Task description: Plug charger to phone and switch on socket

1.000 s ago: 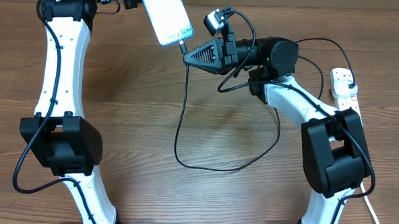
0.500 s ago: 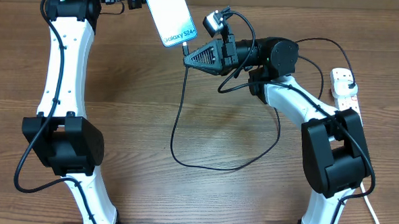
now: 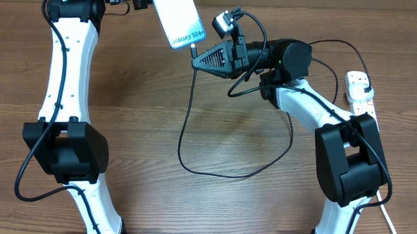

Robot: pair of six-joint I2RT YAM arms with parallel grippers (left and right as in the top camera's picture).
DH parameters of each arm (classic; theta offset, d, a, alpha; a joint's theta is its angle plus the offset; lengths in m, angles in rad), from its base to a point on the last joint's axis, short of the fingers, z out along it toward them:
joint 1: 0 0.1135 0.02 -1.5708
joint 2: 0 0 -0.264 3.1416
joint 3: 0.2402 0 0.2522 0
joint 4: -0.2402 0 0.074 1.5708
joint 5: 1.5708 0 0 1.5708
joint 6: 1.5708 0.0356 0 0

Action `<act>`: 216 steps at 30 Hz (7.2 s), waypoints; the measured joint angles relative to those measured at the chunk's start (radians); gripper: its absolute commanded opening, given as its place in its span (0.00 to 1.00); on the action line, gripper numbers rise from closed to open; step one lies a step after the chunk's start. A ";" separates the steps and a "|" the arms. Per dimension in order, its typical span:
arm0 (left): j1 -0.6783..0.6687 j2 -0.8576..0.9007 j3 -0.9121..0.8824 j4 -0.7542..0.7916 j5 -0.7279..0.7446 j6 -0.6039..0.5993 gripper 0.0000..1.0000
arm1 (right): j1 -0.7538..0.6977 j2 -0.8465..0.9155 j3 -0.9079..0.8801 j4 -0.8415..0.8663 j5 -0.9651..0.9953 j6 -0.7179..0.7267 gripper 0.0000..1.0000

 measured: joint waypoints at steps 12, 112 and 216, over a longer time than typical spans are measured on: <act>0.000 0.000 0.000 -0.002 -0.021 0.000 0.04 | 0.000 0.000 0.000 0.000 0.015 -0.001 0.04; -0.001 0.000 0.000 0.045 0.005 0.015 0.04 | 0.000 0.000 0.000 -0.002 -0.004 0.001 0.04; 0.003 0.003 0.000 0.049 0.209 0.181 0.04 | -0.007 0.000 0.000 0.053 -0.003 -0.054 1.00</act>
